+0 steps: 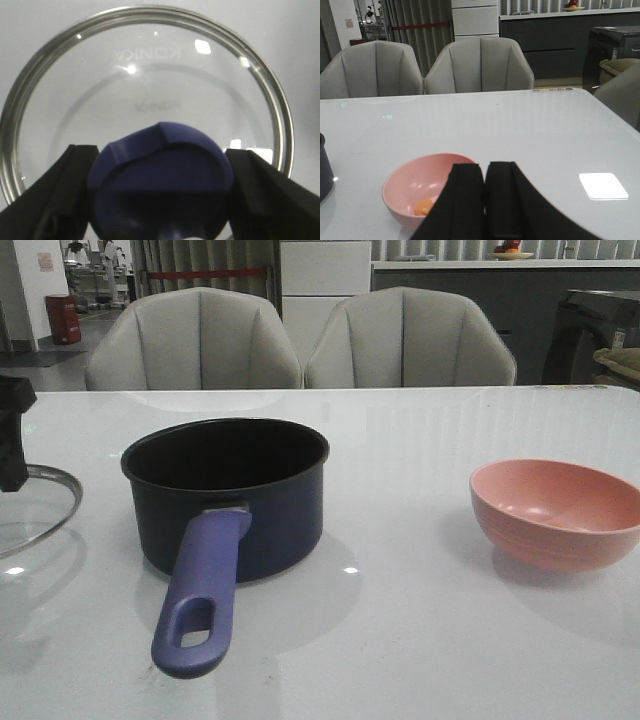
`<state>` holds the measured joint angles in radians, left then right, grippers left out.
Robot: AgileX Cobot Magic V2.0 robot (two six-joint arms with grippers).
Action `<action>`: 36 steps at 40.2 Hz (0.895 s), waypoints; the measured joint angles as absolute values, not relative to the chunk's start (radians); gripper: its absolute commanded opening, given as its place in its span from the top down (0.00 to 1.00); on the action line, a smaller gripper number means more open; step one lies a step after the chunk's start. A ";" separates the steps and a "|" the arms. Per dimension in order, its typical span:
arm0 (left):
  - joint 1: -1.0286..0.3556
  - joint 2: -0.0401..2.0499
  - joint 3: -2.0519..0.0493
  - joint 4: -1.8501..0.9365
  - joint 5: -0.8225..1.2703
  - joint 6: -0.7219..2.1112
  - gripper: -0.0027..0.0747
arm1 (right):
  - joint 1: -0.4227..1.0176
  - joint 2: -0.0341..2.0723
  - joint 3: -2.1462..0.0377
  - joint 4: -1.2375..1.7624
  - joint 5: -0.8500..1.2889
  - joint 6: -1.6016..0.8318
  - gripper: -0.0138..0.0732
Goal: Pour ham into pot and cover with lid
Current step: 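Move the lid away from the saucepan and set it on the table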
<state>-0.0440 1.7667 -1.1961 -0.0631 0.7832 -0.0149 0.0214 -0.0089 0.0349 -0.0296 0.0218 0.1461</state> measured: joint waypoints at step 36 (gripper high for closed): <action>-0.072 1.803 -1.202 -0.108 0.783 0.021 0.24 | 0.021 -0.009 0.035 -0.030 0.022 0.146 0.68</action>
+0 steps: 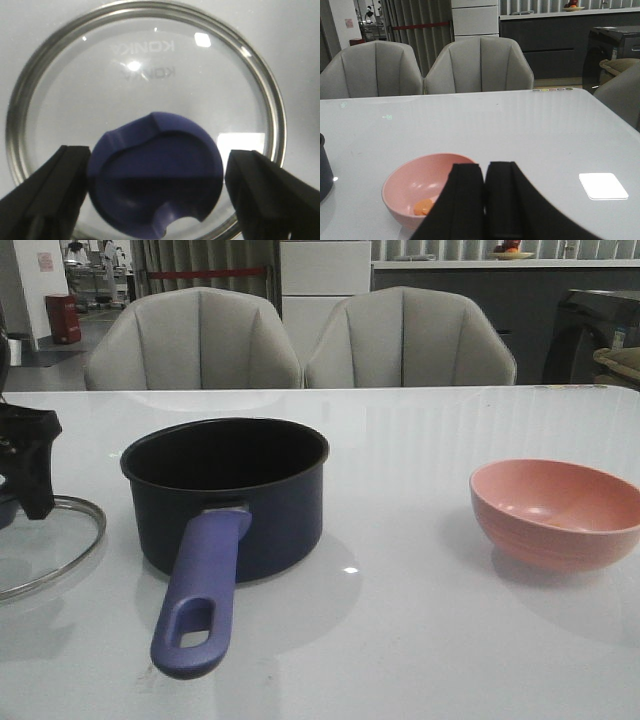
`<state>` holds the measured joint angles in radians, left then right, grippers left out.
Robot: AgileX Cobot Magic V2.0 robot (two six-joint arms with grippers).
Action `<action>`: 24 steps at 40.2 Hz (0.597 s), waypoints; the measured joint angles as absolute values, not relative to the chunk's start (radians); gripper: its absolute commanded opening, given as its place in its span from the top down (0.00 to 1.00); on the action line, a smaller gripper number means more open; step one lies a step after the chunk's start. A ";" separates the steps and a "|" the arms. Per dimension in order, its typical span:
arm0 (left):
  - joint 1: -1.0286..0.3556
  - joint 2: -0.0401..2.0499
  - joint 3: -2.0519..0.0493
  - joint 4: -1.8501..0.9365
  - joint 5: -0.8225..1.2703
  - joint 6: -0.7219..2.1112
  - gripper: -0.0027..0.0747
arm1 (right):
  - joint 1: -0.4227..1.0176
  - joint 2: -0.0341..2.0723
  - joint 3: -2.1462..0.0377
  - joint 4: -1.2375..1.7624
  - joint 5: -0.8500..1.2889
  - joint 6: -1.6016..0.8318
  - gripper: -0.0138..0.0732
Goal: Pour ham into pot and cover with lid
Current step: 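Move the lid away from the saucepan and set it on the table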
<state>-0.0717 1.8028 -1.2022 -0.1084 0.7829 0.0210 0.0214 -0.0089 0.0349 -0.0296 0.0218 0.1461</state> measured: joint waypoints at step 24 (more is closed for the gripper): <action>-0.086 1.362 -1.036 -0.108 0.744 0.034 0.24 | 0.021 -0.009 0.035 -0.030 0.022 0.146 0.68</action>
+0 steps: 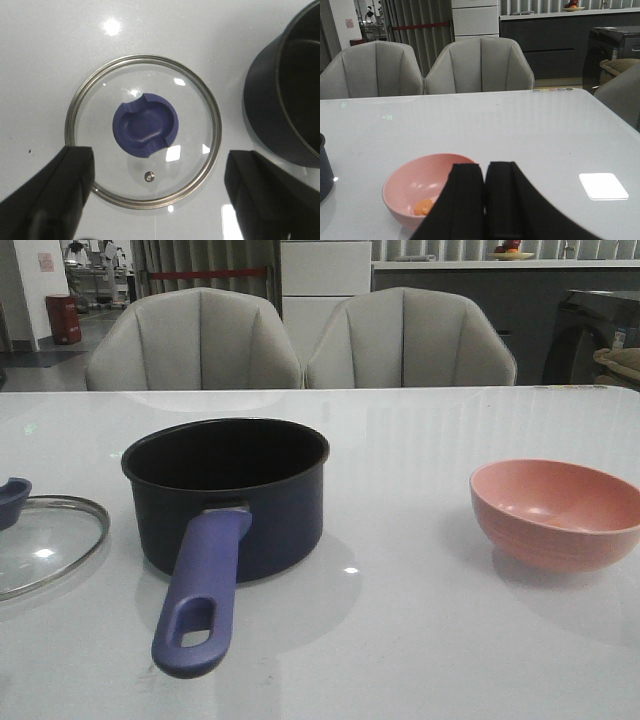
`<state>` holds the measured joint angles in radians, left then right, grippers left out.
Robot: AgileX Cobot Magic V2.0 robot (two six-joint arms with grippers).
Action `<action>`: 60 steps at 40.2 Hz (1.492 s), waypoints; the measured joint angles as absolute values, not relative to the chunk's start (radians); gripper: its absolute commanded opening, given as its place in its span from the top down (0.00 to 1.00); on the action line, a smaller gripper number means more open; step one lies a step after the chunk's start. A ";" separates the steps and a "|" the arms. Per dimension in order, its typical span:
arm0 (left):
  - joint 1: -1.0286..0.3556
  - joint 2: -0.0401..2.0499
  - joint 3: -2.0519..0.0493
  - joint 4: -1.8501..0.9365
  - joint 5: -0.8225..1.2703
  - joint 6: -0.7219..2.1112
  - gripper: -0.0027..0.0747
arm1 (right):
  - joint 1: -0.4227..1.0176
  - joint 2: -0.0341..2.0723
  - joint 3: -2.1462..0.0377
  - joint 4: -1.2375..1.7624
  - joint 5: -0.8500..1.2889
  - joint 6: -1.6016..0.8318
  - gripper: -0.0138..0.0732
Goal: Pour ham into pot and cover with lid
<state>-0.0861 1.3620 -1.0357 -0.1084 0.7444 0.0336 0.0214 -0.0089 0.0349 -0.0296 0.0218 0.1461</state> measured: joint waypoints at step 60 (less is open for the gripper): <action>-0.226 0.111 -0.354 -0.114 0.452 0.042 0.24 | 0.021 -0.009 0.035 -0.030 -0.066 0.146 0.68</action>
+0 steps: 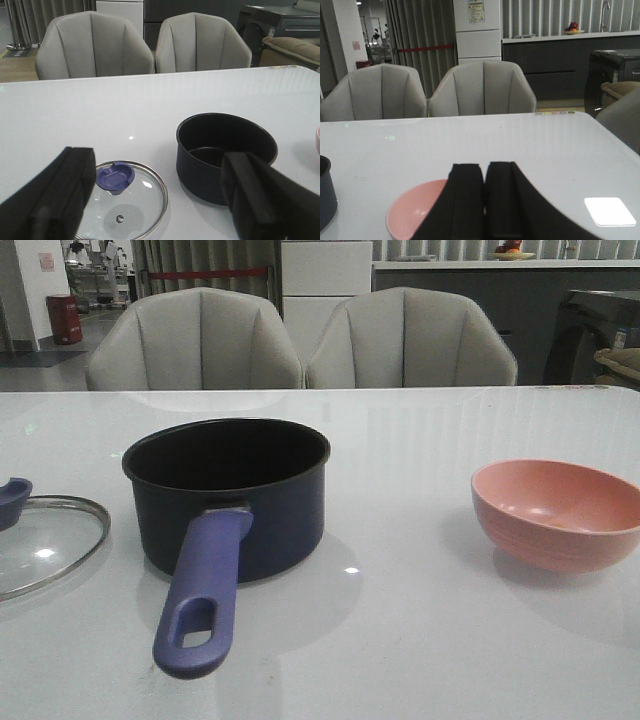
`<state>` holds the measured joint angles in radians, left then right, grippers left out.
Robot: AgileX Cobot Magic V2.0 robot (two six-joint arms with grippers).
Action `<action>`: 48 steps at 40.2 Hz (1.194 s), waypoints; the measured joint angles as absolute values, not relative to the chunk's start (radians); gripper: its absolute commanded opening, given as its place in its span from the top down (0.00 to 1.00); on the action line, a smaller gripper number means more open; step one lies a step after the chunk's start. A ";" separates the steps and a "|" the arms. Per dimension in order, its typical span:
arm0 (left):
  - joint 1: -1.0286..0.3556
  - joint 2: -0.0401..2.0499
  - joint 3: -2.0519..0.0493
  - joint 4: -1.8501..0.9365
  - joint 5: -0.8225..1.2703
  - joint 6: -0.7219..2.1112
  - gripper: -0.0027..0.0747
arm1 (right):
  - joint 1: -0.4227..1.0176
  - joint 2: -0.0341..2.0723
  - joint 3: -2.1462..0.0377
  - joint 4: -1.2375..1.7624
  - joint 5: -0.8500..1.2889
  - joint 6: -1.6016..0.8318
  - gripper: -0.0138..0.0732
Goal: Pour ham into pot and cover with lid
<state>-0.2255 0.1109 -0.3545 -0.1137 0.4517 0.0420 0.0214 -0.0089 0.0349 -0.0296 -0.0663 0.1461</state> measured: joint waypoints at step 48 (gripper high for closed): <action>-0.226 0.111 -0.354 -0.114 0.467 0.042 0.24 | 0.021 0.726 -0.460 -0.045 0.331 0.148 0.39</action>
